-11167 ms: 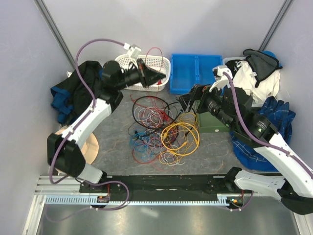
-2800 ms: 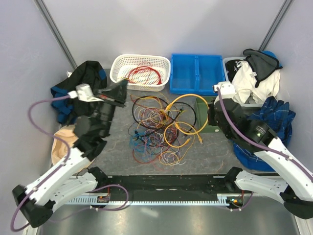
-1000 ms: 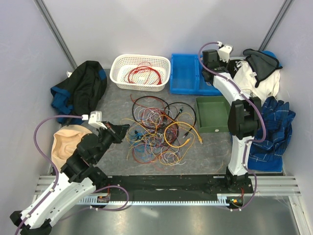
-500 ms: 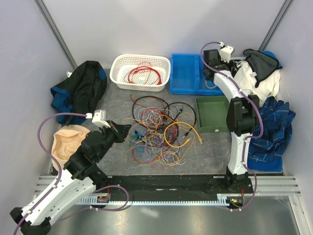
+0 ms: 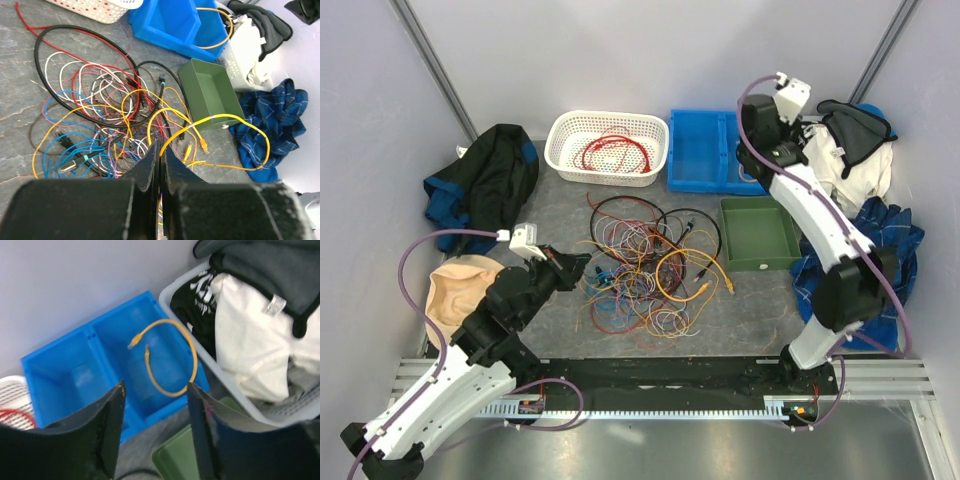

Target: Untangle the cables

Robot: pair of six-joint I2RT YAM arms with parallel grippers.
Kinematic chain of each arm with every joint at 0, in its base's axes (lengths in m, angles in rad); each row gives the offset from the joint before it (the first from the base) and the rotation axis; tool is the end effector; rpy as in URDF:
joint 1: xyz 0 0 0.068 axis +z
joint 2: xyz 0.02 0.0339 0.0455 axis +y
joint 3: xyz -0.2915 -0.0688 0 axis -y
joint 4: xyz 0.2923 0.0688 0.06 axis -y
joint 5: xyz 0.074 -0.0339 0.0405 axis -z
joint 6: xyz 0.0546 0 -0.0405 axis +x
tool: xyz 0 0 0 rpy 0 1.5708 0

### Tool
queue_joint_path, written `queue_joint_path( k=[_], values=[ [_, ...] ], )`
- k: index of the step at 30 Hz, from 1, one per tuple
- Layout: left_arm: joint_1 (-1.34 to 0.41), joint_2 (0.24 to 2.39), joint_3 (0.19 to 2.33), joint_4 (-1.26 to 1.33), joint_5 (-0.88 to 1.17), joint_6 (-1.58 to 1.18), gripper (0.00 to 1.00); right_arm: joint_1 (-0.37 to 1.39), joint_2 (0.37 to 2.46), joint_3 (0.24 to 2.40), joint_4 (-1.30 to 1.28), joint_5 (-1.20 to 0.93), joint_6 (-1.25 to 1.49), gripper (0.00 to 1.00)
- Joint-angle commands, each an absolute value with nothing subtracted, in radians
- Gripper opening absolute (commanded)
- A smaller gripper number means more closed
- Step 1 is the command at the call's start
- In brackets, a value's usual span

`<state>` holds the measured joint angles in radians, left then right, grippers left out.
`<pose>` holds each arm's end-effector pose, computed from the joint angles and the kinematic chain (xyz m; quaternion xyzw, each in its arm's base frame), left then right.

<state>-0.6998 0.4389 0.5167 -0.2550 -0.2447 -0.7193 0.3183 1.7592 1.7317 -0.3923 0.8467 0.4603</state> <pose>0.1369 -0.0980 0.2975 -0.0857 0.7604 -0.3440 0.5442 0.4583 0.1079 0.4069 0.2773 0.7471 -0.1305 0.5899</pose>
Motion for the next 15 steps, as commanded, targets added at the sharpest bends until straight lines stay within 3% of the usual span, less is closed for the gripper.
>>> queue_joint_path(
  k=[1, 3, 7, 8, 10, 12, 15],
  values=[
    [-0.696, 0.449, 0.534, -0.198, -0.201, -0.773, 0.02, 0.281, 1.592, 1.492, -0.351, 0.668, 0.61, 0.52],
    [-0.696, 0.457, 0.52, -0.186, -0.183, -0.788, 0.02, 0.244, 1.539, 1.416, -0.319, 0.593, 0.669, 0.39],
    [-0.696, 0.469, 0.497, -0.147, -0.158, -0.81, 0.02, 0.227, 1.48, 1.205, -0.206, 0.494, 0.69, 0.23],
    [-0.696, 0.479, 0.495, -0.144, -0.15, -0.813, 0.02, 0.222, 1.482, 1.186, -0.195, 0.489, 0.69, 0.11],
    [-0.696, 0.486, 0.497, -0.14, -0.141, -0.811, 0.02, 0.21, 1.505, 1.152, -0.181, 0.48, 0.69, 0.0],
    [-0.696, 0.495, 0.506, -0.137, -0.15, -0.795, 0.02, 0.198, 1.508, 1.135, -0.172, 0.428, 0.689, 0.0],
    [-0.696, 0.538, 0.567, -0.126, -0.161, -0.743, 0.02, 0.216, 1.386, 0.944, -0.009, 0.312, 0.695, 0.0]
  ],
)
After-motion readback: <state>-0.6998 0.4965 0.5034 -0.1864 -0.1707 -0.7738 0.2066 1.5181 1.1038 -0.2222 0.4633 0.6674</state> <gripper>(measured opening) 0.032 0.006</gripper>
